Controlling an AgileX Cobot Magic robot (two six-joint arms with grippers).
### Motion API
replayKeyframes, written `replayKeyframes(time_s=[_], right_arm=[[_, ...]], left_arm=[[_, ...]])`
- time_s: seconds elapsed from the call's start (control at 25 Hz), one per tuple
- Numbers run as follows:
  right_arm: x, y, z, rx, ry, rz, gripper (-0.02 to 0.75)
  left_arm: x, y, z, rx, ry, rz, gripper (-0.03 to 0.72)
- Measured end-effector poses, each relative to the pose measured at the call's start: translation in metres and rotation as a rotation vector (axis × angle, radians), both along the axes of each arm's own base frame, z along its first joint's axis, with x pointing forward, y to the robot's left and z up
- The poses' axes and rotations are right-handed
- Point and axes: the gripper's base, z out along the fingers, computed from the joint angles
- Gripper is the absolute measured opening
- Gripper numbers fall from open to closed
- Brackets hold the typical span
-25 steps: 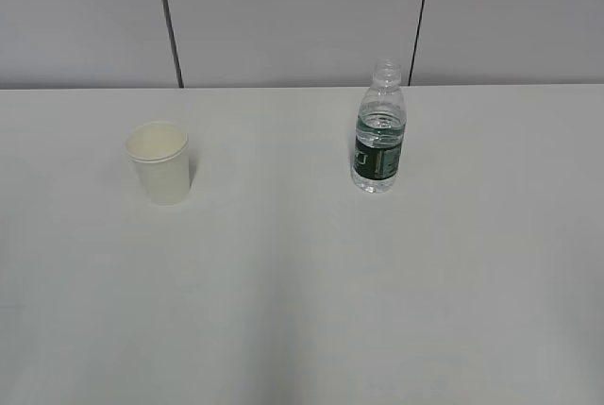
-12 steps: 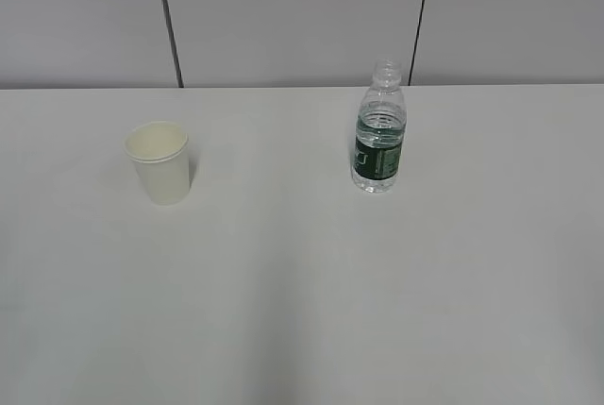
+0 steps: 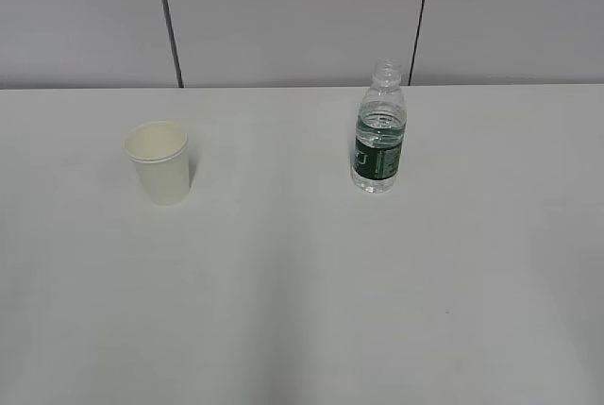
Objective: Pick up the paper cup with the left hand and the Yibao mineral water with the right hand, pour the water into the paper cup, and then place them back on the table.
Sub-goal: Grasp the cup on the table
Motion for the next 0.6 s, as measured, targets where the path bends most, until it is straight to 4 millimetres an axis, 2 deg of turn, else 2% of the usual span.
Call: replayKeyframes(time_s=[0.08, 0.16, 0.32, 0.36, 0.4, 0.44, 0.6], right_arm=[[0.003, 0.001, 0.003, 0.011, -0.030, 0.004, 0.585], [0.016, 0.001, 0.015, 0.016, -0.109, 0.005, 0.585], [0.027, 0.000, 0.023, 0.018, -0.161, 0.005, 0.585], [0.039, 0.000, 0.029, 0.018, -0.193, 0.003, 0.585], [0.039, 0.000, 0.029, 0.018, -0.193, 0.003, 0.585], [0.052, -0.001, 0.034, 0.020, -0.210, 0.001, 0.585], [0.080, -0.001, 0.039, 0.021, -0.203, -0.002, 0.585]], left_arm=[[0.004, 0.000, 0.008, -0.003, -0.078, 0.002, 0.370], [0.013, -0.001, 0.016, 0.004, -0.127, 0.006, 0.370], [0.038, -0.002, 0.031, 0.056, -0.202, 0.020, 0.370], [0.047, -0.003, 0.035, 0.075, -0.223, 0.021, 0.370], [0.055, -0.004, 0.038, 0.097, -0.245, 0.021, 0.370], [0.064, -0.005, 0.041, 0.119, -0.261, 0.019, 0.370], [0.096, -0.011, 0.053, 0.209, -0.362, -0.012, 0.370]])
